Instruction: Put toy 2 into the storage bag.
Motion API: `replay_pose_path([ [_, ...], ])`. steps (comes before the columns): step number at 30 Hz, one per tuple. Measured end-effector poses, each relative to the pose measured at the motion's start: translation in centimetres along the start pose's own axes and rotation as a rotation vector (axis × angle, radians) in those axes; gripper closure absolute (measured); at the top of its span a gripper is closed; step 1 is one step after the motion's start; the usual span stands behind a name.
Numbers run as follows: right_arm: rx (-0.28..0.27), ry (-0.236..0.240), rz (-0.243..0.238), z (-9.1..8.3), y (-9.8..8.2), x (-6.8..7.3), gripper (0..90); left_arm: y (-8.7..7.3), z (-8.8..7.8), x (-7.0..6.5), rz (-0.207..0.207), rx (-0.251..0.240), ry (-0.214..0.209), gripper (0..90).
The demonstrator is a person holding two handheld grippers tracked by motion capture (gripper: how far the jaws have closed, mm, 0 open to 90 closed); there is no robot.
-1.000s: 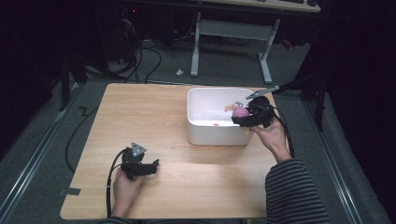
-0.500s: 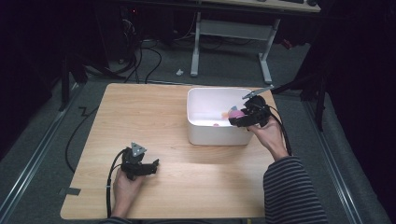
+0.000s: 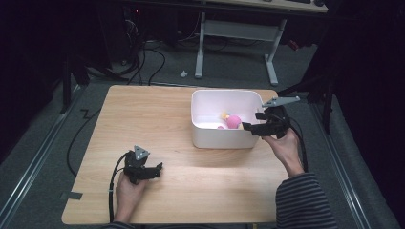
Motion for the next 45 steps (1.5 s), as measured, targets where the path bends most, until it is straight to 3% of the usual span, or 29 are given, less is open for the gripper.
replay_pose_path([
  [10,-0.048,-0.03,0.022,-3.0,-3.5,0.4,33.5,0.0,0.0,0.0,0.0,-0.001,0.001,14.9],
  [17,-0.039,-0.055,0.028,-3.7,-6.0,0.7,34.2,0.0,0.0,-0.1,-0.001,-0.001,0.005,15.0],
  [21,-0.041,-0.058,0.058,-3.8,-7.5,0.6,34.3,0.0,0.0,-0.1,0.001,0.0,0.006,15.0],
  [25,-0.04,-0.063,0.092,-3.8,-9.0,0.4,34.4,0.0,0.0,-0.1,0.001,0.0,0.006,15.0],
  [27,-0.033,-0.097,0.086,-3.8,-9.8,0.5,34.5,0.0,0.0,-0.1,0.001,0.0,0.006,15.1],
  [45,0.0,-0.107,0.157,-0.9,-14.0,0.7,34.5,0.0,0.0,-0.1,-0.001,-0.001,0.007,15.1],
])
Point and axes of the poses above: each handheld gripper's, and its own axes: z roughly forward along the jaws, y roughly out of its top, x roughly to its left, the point moved 1 cm from there along z, roughly forward along the jaws, and after that the axes turned 7 degrees about -y, right-handed, at the moved point
